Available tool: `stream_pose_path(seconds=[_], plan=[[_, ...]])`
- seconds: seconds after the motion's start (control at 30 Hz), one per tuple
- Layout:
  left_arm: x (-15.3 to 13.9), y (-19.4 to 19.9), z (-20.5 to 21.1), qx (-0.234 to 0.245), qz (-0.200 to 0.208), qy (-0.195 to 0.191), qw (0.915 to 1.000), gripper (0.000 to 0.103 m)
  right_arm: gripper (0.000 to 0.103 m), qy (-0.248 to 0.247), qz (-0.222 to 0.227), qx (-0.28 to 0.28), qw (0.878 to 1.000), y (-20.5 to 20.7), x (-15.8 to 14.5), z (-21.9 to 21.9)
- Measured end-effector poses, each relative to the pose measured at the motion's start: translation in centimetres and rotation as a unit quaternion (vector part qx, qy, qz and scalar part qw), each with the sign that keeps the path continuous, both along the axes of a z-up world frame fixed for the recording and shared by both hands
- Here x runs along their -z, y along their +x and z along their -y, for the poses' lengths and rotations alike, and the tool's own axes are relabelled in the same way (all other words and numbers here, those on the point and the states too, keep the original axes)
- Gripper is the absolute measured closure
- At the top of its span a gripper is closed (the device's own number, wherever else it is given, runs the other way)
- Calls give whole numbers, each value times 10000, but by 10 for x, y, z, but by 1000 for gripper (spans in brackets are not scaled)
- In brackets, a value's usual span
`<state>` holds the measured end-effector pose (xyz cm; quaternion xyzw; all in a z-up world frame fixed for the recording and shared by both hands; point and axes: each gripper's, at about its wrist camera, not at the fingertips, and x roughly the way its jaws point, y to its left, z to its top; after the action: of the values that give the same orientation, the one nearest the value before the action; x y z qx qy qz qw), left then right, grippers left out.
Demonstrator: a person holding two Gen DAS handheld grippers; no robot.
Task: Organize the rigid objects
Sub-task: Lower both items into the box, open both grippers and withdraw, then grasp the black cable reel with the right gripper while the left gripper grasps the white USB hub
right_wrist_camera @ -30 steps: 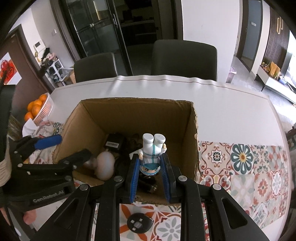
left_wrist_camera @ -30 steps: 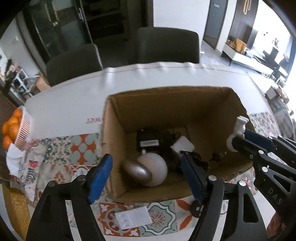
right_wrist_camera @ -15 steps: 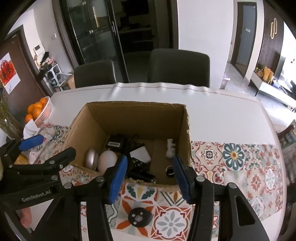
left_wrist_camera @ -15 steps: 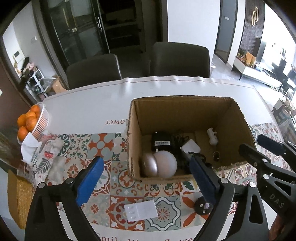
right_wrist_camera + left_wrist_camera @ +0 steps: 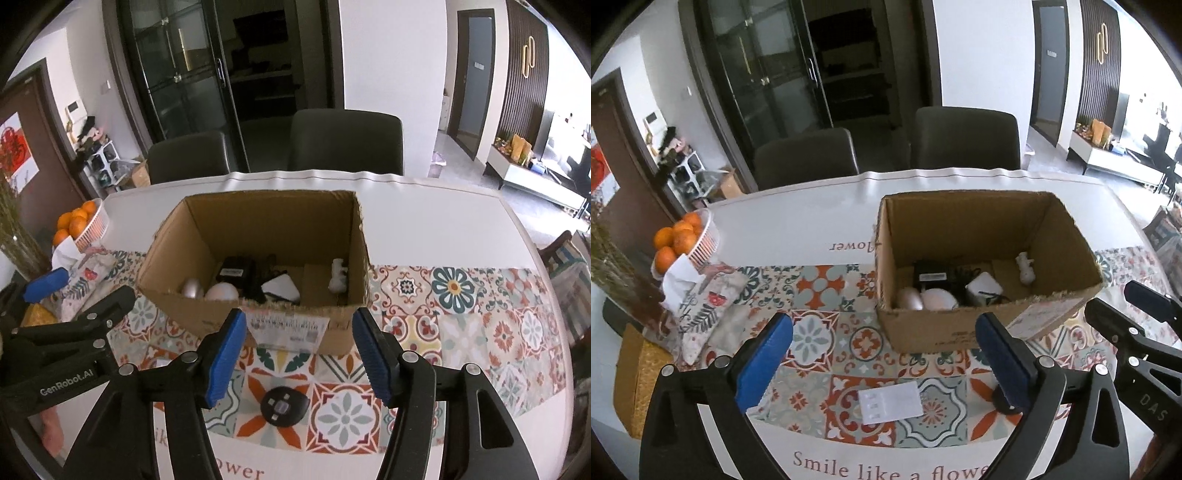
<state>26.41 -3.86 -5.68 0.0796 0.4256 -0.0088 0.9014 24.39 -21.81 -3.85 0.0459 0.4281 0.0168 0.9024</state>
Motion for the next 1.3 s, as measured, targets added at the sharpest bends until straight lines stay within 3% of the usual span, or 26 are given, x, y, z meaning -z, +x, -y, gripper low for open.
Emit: stream_pose_path(seconds=[0.37, 1.3], plan=[[32, -23, -12, -144, -266, -23, 9995, 1, 42, 80, -138, -278, 9995, -17, 31, -14], [136, -33, -28, -417, -1494, 173, 9878, 1, 41, -75, -1340, -654, 9888, -13, 138, -34]])
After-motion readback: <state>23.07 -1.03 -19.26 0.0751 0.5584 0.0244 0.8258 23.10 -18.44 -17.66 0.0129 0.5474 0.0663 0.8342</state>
